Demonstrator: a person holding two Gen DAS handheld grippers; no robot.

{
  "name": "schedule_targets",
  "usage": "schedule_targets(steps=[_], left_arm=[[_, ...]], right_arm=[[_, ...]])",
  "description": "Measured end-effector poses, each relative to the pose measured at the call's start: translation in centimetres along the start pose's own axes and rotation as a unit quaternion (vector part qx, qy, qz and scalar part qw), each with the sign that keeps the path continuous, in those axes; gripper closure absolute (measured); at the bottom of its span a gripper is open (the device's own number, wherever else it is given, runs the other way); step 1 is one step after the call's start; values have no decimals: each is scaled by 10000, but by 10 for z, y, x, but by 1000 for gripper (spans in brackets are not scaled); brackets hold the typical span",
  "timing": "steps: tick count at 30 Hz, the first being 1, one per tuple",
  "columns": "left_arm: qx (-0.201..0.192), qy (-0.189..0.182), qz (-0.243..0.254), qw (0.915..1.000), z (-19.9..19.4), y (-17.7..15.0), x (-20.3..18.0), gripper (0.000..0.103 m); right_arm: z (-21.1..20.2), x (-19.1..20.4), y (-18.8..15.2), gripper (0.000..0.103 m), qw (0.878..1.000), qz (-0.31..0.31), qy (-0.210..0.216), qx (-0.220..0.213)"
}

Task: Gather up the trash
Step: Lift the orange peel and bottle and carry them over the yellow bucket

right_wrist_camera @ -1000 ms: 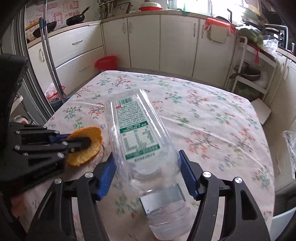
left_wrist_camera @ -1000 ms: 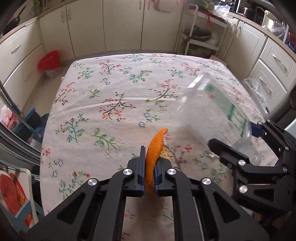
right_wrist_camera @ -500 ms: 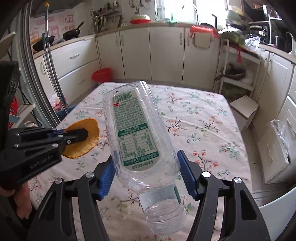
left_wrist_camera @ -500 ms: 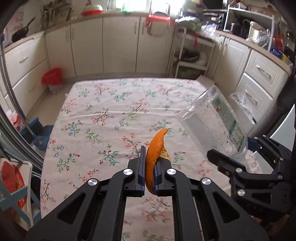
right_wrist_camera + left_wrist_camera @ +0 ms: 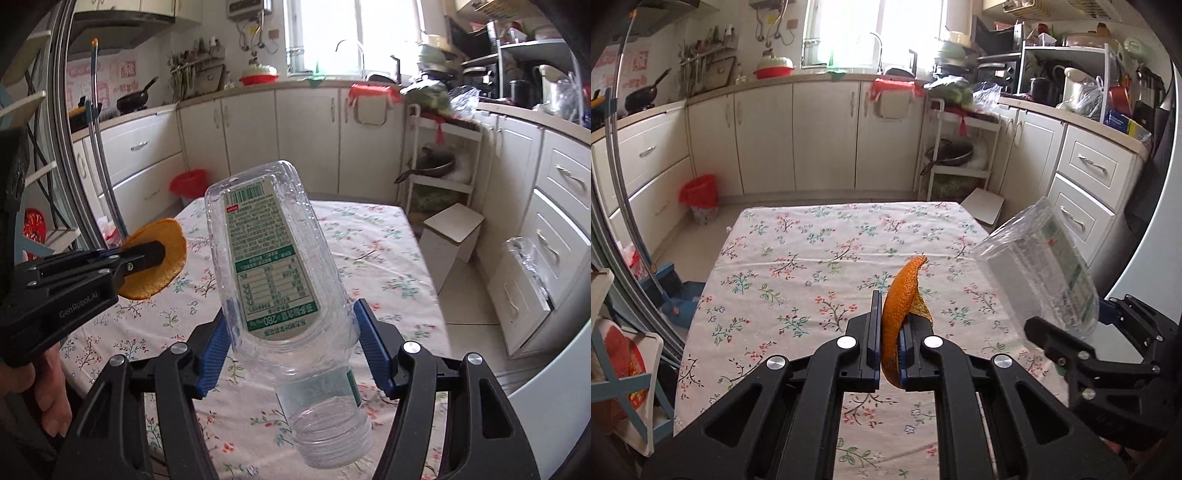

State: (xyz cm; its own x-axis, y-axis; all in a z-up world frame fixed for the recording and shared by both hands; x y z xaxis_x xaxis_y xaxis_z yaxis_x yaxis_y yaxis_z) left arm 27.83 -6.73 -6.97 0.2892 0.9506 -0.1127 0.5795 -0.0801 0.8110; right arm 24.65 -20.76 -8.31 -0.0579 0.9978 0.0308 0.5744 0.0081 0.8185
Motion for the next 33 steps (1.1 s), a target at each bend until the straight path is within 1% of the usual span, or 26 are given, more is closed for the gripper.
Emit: schedule_targets(steps=[7, 14, 33], left_arm=[[-198, -75, 127, 9997, -10, 1, -20, 97], [-309, -281, 186, 9990, -15, 3, -46, 97], [-305, -837, 599, 9942, -7, 1, -132, 97]], right_arm=[[-18, -14, -1, 40, 9997, 115, -97, -188], [-34, -31, -6, 40, 9990, 228, -234, -299], [-78, -99, -29, 40, 9930, 754, -758, -498]])
Point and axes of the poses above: each gripper's, at about its wrist camera, not at the fingertips, and z roughly the way its jaws point, x to its left, y to its top, the point moved 3 cm from there along z, roughly the way its jaws point, and after that the axes turned 3 degrees about -y, right-handed, at the moved point
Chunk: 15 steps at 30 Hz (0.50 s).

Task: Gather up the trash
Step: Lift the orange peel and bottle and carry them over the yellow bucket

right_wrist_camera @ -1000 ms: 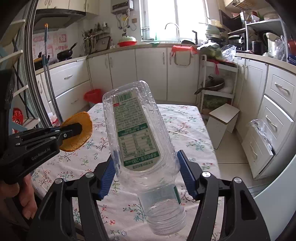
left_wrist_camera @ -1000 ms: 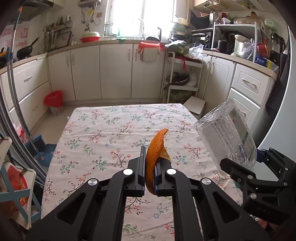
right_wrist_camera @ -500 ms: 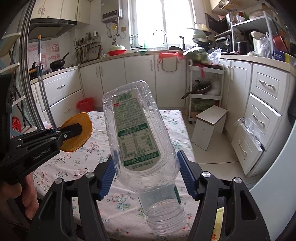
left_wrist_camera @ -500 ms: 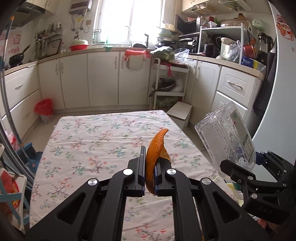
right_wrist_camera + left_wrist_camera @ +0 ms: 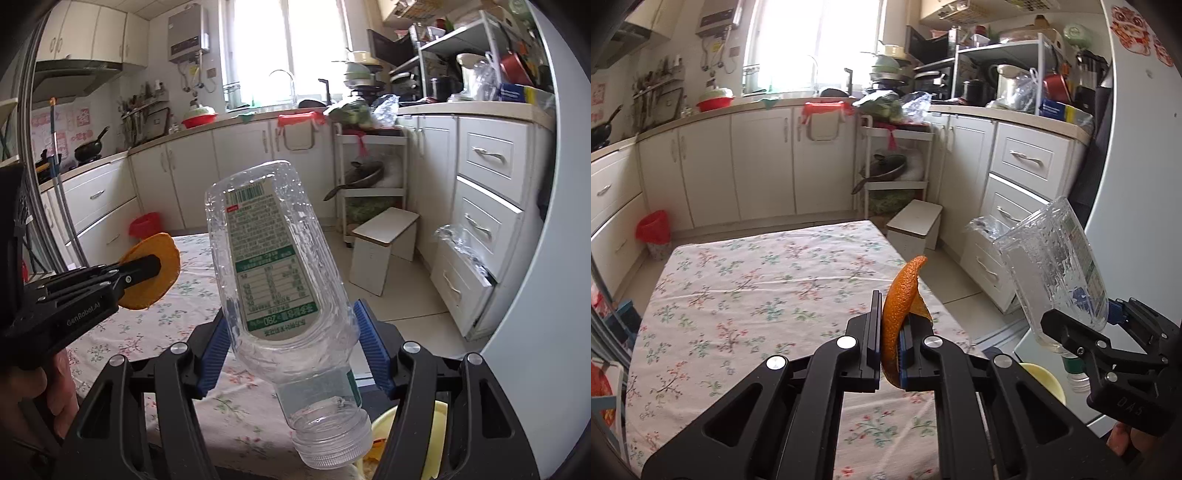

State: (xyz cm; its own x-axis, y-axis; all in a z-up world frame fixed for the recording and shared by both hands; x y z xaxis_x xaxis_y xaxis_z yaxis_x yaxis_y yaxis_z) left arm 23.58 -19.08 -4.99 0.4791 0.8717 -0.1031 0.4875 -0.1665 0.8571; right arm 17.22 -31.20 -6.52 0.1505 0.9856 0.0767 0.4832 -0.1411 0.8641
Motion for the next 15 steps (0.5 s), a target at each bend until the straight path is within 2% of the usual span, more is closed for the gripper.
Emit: schedule_targets(steps=[15], left_arm=[[133, -453, 352, 9983, 18, -4, -69, 97]], right_arm=[[-26, -62, -22, 40, 9972, 540, -506, 56]])
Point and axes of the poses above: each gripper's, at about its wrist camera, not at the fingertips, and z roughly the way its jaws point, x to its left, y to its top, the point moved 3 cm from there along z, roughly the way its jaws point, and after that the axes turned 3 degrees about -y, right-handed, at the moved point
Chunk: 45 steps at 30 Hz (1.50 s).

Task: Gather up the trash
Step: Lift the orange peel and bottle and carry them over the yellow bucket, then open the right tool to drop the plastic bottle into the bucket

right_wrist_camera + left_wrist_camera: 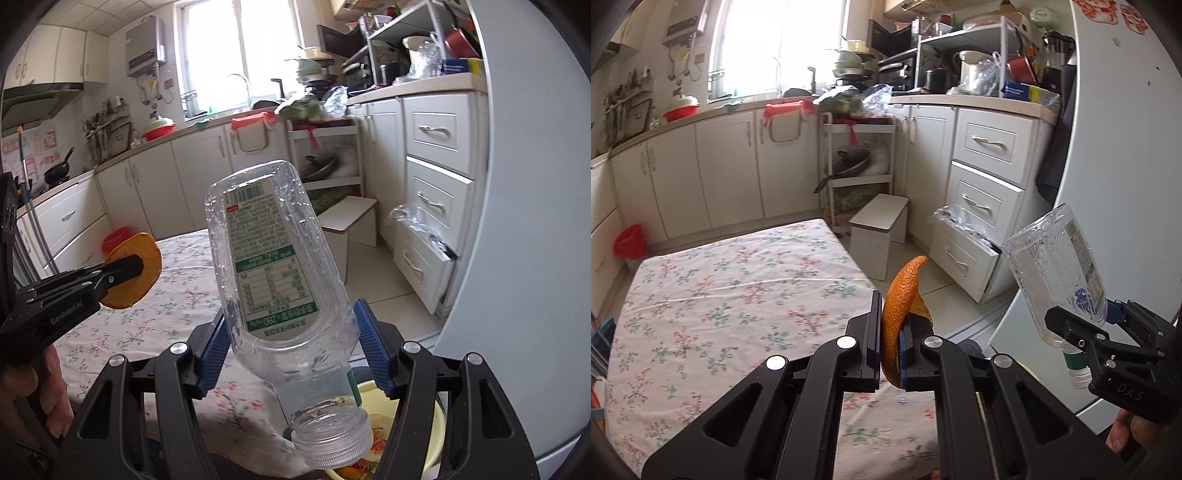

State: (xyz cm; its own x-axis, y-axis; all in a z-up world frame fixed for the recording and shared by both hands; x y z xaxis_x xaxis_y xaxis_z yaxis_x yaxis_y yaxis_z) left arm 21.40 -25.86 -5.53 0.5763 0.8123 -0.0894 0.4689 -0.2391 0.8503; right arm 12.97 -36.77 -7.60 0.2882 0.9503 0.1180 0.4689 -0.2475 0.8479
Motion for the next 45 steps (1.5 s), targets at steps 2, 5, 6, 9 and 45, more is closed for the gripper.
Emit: schedule_targets(steps=[2, 5, 6, 9, 45], left_arm=[[22, -75, 39, 10000, 4, -1, -10, 97], [50, -185, 100, 9998, 9, -2, -26, 97], [60, -213, 117, 9997, 10, -2, -30, 97], [98, -322, 196, 9992, 16, -2, -48, 97], [622, -799, 538, 9934, 82, -13, -123, 97]], right_arm=[[-3, -7, -3, 40, 10000, 51, -64, 16], [-6, -17, -7, 40, 9998, 127, -168, 59], [-7, -20, -9, 40, 9997, 155, -201, 73], [-9, -29, -13, 40, 9991, 242, -314, 127], [16, -107, -54, 38, 9826, 1216, -1023, 957]])
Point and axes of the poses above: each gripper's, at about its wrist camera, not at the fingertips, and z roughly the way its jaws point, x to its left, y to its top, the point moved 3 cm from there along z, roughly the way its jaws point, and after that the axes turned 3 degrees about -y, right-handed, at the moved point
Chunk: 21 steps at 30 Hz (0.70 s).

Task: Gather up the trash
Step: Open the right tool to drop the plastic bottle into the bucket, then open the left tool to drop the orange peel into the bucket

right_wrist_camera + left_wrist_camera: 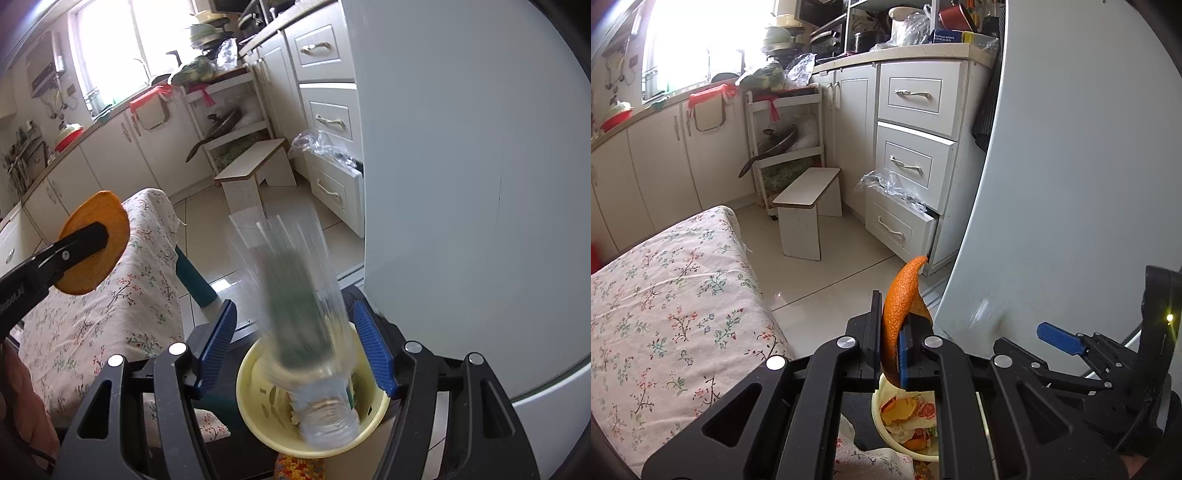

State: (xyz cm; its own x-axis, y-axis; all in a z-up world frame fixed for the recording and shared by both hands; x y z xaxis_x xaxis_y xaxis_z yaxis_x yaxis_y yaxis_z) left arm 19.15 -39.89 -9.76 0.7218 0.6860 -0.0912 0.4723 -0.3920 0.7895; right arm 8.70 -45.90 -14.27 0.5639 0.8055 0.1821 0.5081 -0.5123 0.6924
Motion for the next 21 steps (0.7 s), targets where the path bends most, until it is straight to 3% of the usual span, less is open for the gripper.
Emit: schedule_targets(steps=[8, 21], left_arm=[[96, -58, 35, 9999, 11, -1, -6, 97], [479, -298, 78, 9984, 37, -12, -22, 97]], right_arm=[[-21, -3, 2, 36, 9999, 26, 97, -133], [-54, 12, -37, 32, 9994, -234, 250, -37]])
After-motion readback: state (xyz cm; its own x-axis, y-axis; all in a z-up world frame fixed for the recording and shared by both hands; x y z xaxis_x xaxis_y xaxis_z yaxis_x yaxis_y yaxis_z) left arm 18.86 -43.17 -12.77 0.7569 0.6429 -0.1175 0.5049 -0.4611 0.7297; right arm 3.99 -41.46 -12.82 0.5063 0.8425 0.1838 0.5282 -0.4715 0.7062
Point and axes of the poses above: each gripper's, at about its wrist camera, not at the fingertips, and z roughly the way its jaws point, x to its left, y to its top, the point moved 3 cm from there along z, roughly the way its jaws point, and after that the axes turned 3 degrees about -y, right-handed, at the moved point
